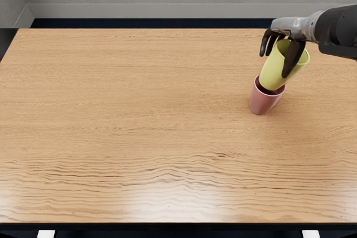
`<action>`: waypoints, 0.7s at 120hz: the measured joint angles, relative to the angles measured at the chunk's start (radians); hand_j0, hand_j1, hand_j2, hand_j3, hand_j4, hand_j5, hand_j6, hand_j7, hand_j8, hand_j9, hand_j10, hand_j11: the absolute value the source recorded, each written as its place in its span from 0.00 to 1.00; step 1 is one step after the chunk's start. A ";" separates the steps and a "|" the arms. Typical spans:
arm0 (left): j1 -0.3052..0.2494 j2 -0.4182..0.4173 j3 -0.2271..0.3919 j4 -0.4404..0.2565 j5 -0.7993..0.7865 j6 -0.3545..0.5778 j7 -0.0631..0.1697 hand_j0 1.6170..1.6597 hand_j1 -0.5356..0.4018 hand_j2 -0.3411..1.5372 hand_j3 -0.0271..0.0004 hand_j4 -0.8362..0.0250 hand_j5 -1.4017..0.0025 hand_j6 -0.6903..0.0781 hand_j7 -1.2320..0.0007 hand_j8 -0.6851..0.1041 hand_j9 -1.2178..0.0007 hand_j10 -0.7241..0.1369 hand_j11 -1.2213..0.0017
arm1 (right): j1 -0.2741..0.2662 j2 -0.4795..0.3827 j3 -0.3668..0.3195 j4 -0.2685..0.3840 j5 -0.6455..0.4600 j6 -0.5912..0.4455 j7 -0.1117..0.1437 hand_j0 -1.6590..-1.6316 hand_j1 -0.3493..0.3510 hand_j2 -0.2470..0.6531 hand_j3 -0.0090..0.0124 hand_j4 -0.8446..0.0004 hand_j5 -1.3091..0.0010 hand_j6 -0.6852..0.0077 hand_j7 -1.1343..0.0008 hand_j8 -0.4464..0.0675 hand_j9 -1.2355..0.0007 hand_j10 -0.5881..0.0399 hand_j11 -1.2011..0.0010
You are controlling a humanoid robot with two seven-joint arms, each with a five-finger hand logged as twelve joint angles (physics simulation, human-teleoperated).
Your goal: Pick up cup and place in cup with right hand
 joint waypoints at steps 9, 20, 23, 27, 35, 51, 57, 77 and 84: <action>0.000 0.000 0.000 0.000 0.000 0.000 0.000 0.96 0.94 0.18 0.99 0.97 1.00 0.90 1.00 0.87 1.00 0.84 1.00 | 0.000 0.000 0.000 0.002 0.000 0.000 0.000 0.33 0.72 0.41 0.42 0.32 0.29 0.40 0.27 0.52 0.31 0.67 0.31; 0.002 0.000 0.000 0.000 0.000 0.000 0.000 0.96 0.94 0.18 0.99 0.97 1.00 0.90 1.00 0.87 1.00 0.84 1.00 | -0.002 0.000 0.000 0.003 0.000 0.000 0.000 0.33 0.72 0.41 0.41 0.32 0.29 0.40 0.27 0.52 0.31 0.67 0.31; 0.002 0.000 0.000 0.000 0.000 0.000 0.000 0.96 0.94 0.18 0.99 0.97 1.00 0.90 1.00 0.87 1.00 0.84 1.00 | -0.002 0.001 0.000 0.002 -0.001 0.000 0.000 0.33 0.72 0.41 0.42 0.32 0.29 0.40 0.27 0.52 0.32 0.67 0.31; 0.002 0.000 0.000 0.000 0.000 0.000 0.000 0.96 0.94 0.18 0.99 0.97 1.00 0.90 1.00 0.87 1.00 0.84 1.00 | -0.002 0.002 -0.001 0.002 -0.001 0.000 0.000 0.34 0.72 0.41 0.42 0.32 0.29 0.40 0.27 0.51 0.32 0.67 0.31; 0.002 0.000 0.000 0.000 0.000 0.000 0.000 0.96 0.94 0.18 0.99 0.97 1.00 0.90 1.00 0.87 1.00 0.84 1.00 | -0.003 0.002 -0.004 0.001 -0.001 0.000 0.000 0.33 0.72 0.41 0.42 0.32 0.29 0.40 0.27 0.51 0.32 0.67 0.31; 0.003 0.000 0.000 0.000 0.000 0.000 0.000 0.96 0.94 0.18 0.99 0.97 1.00 0.90 1.00 0.87 1.00 0.84 1.00 | -0.003 0.003 -0.010 0.001 -0.002 -0.001 0.000 0.33 0.71 0.41 0.42 0.32 0.29 0.40 0.27 0.51 0.32 0.67 0.31; 0.006 0.000 0.000 0.000 0.000 0.000 0.000 0.96 0.94 0.18 0.99 0.97 1.00 0.90 1.00 0.87 1.00 0.84 1.00 | -0.003 0.005 -0.011 0.001 -0.002 -0.001 0.000 0.33 0.71 0.41 0.42 0.32 0.29 0.40 0.27 0.51 0.32 0.67 0.31; 0.012 0.000 -0.001 0.000 0.000 0.000 0.000 0.96 0.94 0.18 0.99 0.97 1.00 0.90 1.00 0.87 1.00 0.84 1.00 | -0.003 0.009 -0.012 0.001 -0.001 -0.001 0.000 0.33 0.72 0.41 0.42 0.32 0.29 0.40 0.27 0.51 0.32 0.67 0.31; 0.012 0.000 -0.001 0.000 0.000 0.000 0.000 0.96 0.94 0.18 0.99 0.97 1.00 0.90 1.00 0.87 1.00 0.84 1.00 | -0.002 0.009 -0.012 0.001 0.000 -0.002 0.000 0.32 0.72 0.41 0.43 0.32 0.29 0.40 0.27 0.51 0.32 0.67 0.31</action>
